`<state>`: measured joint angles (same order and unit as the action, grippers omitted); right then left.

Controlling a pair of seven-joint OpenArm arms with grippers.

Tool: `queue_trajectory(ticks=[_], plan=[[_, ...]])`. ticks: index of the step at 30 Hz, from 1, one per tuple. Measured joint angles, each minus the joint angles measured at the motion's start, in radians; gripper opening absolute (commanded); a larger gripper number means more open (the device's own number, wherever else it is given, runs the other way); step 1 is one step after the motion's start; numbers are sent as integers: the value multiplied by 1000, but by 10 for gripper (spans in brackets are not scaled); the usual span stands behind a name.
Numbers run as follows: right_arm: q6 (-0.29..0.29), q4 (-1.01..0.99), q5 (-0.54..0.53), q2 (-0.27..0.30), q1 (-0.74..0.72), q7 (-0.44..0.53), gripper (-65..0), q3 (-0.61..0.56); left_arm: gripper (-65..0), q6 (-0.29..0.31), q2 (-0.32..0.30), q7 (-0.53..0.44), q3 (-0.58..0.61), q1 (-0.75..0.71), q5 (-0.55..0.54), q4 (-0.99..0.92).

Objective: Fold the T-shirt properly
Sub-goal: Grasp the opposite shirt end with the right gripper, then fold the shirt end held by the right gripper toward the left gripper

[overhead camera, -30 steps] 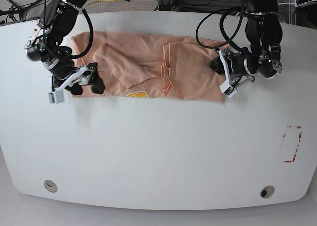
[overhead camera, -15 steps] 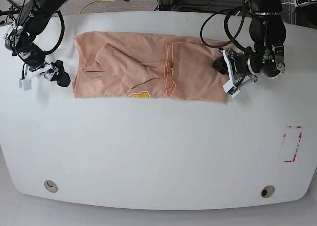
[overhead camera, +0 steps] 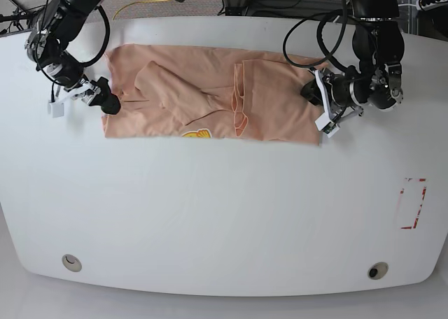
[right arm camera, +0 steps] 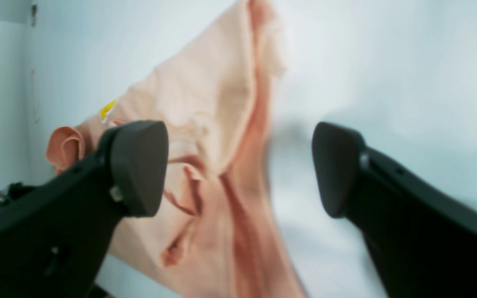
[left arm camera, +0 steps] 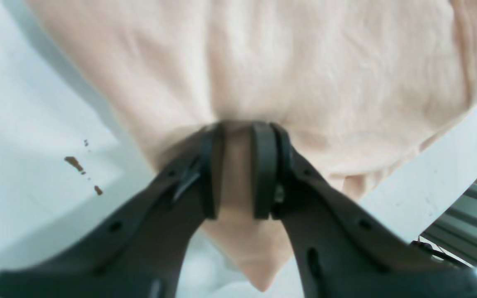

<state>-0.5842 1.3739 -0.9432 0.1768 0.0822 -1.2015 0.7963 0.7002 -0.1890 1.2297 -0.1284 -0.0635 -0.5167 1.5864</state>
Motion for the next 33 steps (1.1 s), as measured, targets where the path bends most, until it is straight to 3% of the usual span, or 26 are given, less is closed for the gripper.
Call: queue_trajectory(ticks=[8,13,15,18,22,23,30,33], plan=[[-9,23,-23,-38,10,12,-133,-83,-544,0,0,0,0,0,3,0],[-7,92,51,-74,10,9,-144,-138,-544,0,0,0,0,0,1,0],[-4,114,78,-85,6,-5,-189,-156,-544,0,0,0,0,0,1,0],[-3,121,129,-85,-6,-10,-347,-161,-544,0,0,0,0,0,0,0],[7,119,198,-80,-18,-24,-612,-160,-544,0,0,3,1,1,3,0],[7,118,208,-79,-20,-31,-650,-160,-544,0,0,2,7,1,3,0],[7,134,229,-47,-29,-35,-650,-165,-544,0,-3,10,87,35,33,0],[9,185,233,-34,-23,-38,-650,-161,-543,0,34,14,117,58,86,-1]])
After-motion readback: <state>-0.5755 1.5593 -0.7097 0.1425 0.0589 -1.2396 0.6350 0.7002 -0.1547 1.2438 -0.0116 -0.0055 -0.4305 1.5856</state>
